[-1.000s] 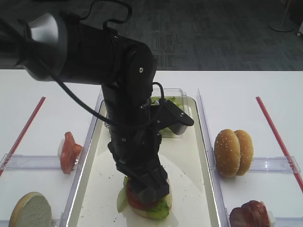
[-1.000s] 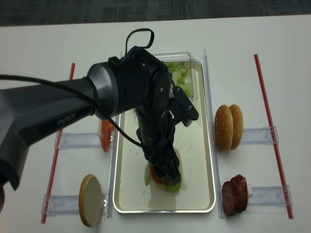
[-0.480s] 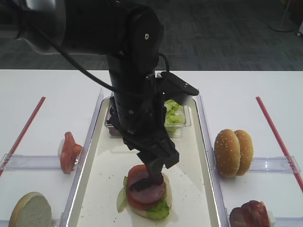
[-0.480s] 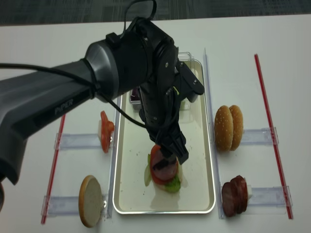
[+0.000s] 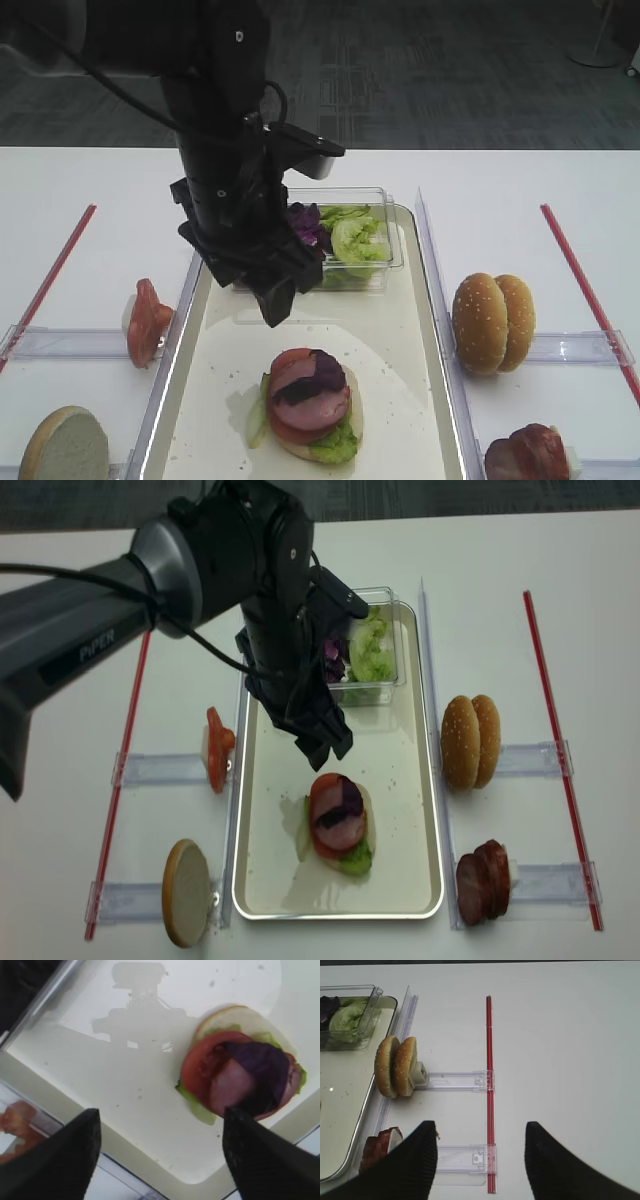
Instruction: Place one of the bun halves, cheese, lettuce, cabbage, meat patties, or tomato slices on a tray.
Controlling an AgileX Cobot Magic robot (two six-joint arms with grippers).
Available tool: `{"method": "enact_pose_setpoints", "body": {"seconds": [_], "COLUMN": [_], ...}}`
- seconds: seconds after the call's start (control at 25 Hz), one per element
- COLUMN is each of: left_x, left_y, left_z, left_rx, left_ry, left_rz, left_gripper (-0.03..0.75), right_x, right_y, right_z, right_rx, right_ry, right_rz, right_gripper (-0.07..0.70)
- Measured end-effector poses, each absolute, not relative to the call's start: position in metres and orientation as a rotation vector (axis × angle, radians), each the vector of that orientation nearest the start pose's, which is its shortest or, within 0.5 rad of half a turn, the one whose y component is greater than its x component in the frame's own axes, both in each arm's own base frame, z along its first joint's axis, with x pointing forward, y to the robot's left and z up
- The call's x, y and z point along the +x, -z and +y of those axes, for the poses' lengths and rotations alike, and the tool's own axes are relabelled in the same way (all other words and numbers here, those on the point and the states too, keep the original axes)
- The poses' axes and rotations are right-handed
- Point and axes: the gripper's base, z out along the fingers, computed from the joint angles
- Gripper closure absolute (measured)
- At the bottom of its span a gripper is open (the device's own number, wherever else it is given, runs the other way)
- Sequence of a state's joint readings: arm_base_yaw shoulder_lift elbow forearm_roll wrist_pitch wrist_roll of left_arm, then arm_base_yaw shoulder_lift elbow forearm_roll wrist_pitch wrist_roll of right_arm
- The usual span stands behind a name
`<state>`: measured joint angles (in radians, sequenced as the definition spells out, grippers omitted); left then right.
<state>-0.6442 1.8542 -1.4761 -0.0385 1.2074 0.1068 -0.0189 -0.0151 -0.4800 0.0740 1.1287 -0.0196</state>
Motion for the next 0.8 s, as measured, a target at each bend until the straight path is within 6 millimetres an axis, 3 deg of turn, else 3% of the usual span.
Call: {"method": "enact_pose_setpoints", "body": {"seconds": [0.8], "left_x": [0.343], "left_y": [-0.242], "left_z": [-0.135], "left_rx": [0.606], "left_ry": [0.073], "left_rz": [3.017], "left_gripper": [0.244], "right_x": [-0.008], "right_y": [-0.266], "right_z": [0.006], "right_rx": [-0.007], "right_ry": [-0.067], "right_rz": [2.115], "right_gripper": [0.206]}}
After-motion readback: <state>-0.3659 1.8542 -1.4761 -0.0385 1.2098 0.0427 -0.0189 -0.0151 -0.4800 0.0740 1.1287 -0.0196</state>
